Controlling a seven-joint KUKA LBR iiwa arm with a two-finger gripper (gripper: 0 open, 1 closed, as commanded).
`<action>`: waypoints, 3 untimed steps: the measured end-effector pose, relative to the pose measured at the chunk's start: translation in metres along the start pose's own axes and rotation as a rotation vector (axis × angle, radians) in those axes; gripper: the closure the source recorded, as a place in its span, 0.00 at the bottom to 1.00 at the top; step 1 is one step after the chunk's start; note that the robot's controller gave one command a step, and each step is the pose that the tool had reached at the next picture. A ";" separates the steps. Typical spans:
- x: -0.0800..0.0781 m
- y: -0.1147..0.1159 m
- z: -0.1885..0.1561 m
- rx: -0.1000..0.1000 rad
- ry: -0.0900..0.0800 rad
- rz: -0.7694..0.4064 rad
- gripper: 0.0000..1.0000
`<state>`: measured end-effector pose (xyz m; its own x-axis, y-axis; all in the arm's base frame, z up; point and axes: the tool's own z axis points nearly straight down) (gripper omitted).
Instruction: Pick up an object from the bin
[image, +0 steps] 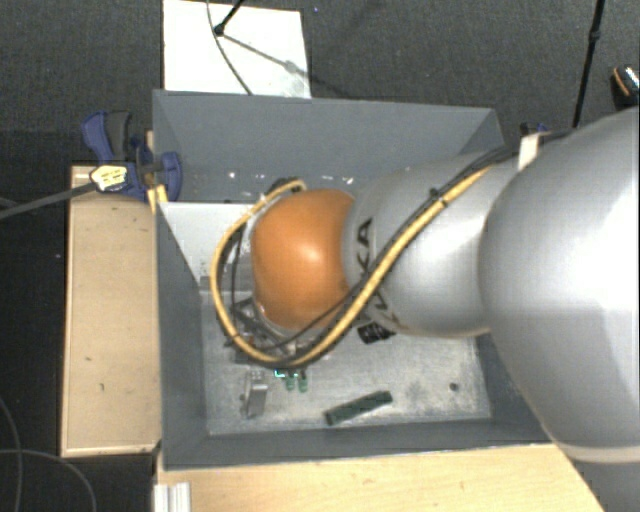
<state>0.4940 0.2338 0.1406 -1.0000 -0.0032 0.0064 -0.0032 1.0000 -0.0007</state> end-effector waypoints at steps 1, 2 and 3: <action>-0.073 -0.049 0.074 0.002 -0.009 -0.083 0.00; -0.071 -0.044 0.069 -0.003 -0.010 -0.081 1.00; -0.072 -0.069 -0.072 -0.001 -0.017 -0.250 1.00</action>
Offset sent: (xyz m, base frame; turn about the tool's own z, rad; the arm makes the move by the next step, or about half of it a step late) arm 0.0700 -0.0443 -0.0706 -0.0880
